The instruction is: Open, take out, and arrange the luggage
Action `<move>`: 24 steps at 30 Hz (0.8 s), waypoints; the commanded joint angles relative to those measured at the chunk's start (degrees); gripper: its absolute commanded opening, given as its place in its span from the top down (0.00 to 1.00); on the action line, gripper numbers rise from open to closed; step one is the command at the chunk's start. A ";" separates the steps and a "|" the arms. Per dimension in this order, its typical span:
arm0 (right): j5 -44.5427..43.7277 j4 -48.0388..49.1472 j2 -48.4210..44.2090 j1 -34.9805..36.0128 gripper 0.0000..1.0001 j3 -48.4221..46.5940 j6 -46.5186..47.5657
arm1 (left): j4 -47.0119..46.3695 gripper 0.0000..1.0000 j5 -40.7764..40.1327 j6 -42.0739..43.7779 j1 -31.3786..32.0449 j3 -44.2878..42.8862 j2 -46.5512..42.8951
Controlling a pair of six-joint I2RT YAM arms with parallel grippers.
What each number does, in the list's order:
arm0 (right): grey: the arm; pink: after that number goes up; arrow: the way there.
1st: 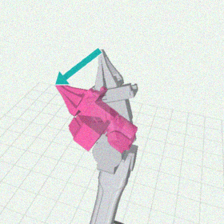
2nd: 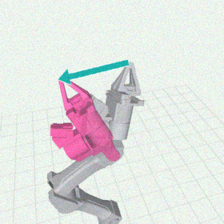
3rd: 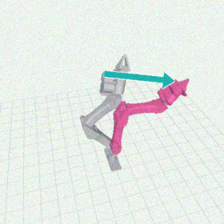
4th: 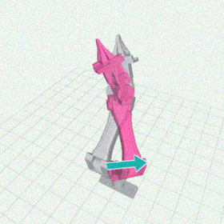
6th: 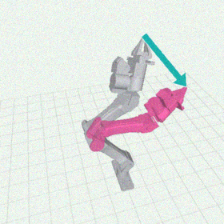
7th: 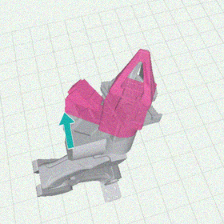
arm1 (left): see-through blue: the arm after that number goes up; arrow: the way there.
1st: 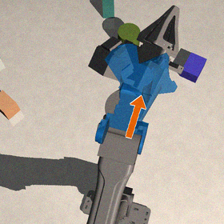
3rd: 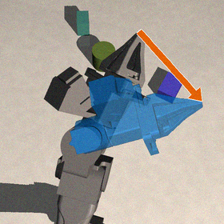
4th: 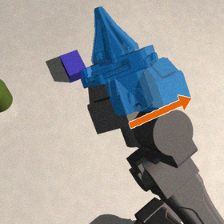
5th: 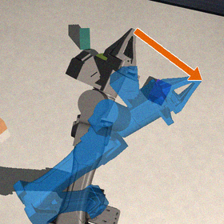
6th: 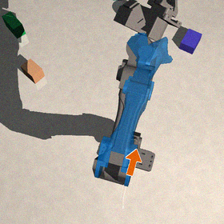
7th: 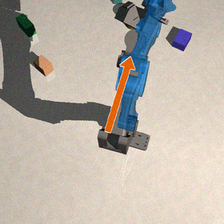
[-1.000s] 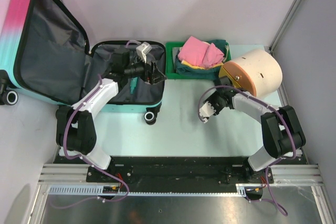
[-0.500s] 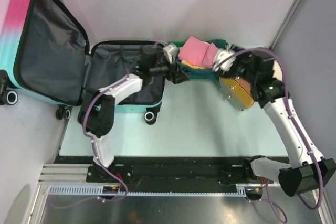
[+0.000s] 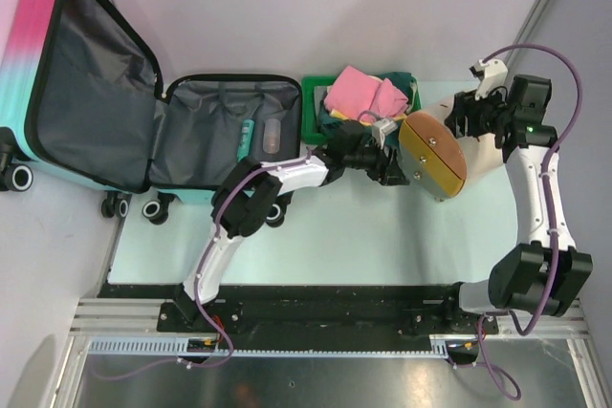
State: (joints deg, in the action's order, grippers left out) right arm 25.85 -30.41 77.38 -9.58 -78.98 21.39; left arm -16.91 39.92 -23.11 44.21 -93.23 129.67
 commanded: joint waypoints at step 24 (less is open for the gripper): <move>5.97 -7.03 7.17 -3.77 0.42 -1.70 -10.58 | -3.40 0.41 -6.08 -17.05 3.43 -20.32 16.23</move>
State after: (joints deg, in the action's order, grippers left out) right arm 32.51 -29.36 82.81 -13.26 -81.14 13.08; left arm -18.37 34.68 -38.85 46.96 -109.65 145.32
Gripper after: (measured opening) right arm 0.586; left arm 0.607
